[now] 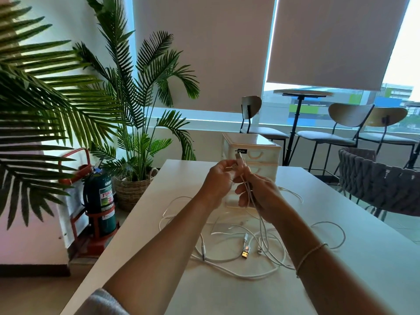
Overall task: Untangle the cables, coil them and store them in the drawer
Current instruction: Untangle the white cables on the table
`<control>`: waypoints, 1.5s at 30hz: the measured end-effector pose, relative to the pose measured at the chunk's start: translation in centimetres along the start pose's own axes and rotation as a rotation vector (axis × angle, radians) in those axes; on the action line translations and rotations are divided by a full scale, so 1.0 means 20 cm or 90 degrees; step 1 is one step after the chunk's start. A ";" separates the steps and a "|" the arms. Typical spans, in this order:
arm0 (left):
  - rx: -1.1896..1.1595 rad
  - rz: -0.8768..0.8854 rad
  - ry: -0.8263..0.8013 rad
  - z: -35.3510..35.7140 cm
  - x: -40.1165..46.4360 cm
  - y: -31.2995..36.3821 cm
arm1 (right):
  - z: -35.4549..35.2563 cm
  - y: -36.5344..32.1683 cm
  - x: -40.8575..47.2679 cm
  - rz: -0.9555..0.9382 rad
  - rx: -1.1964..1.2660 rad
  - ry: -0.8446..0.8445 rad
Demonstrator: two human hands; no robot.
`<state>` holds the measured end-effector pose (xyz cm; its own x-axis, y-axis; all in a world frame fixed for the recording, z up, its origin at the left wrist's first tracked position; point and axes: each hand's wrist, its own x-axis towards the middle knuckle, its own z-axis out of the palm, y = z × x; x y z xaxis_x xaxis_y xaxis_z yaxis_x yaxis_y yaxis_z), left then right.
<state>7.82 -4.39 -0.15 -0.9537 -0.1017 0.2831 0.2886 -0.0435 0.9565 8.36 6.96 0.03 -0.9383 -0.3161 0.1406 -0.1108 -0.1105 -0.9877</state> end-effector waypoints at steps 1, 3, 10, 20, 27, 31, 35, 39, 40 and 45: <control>0.012 -0.004 -0.003 0.00 0.00 0.00 | -0.01 0.00 0.00 0.003 0.001 -0.005; 0.000 -0.005 -0.012 0.00 0.00 0.00 | -0.01 0.00 0.00 -0.003 -0.011 -0.007; 0.077 0.067 -0.041 -0.03 -0.01 0.03 | -0.01 0.01 0.00 -0.003 -0.065 0.015; 0.071 0.078 -0.040 -0.04 0.00 0.01 | -0.02 -0.01 0.01 -0.015 -0.104 -0.002; 0.091 -0.080 -0.175 -0.01 -0.05 0.01 | -0.03 -0.07 0.03 -0.024 0.001 0.049; 0.244 -0.164 -0.367 -0.10 -0.14 -0.13 | -0.13 -0.12 0.06 -0.041 -0.013 0.125; 0.343 -0.117 -0.228 -0.28 -0.14 -0.26 | -0.28 -0.15 0.04 -0.055 -0.053 0.199; 0.333 -0.120 -0.098 -0.34 -0.10 -0.28 | -0.36 -0.17 0.03 -0.076 -0.120 0.264; 0.341 -0.099 -0.076 -0.32 -0.08 -0.25 | -0.36 -0.18 0.02 -0.078 -0.153 0.260; 0.447 0.138 -0.014 -0.13 -0.01 -0.03 | -0.24 -0.18 0.02 -0.096 -0.272 0.129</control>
<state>8.06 -6.95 -0.93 -0.8846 -0.0159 0.4661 0.3560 0.6226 0.6969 6.82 11.79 3.23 -0.9418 -0.1318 0.3092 -0.3342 0.2691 -0.9033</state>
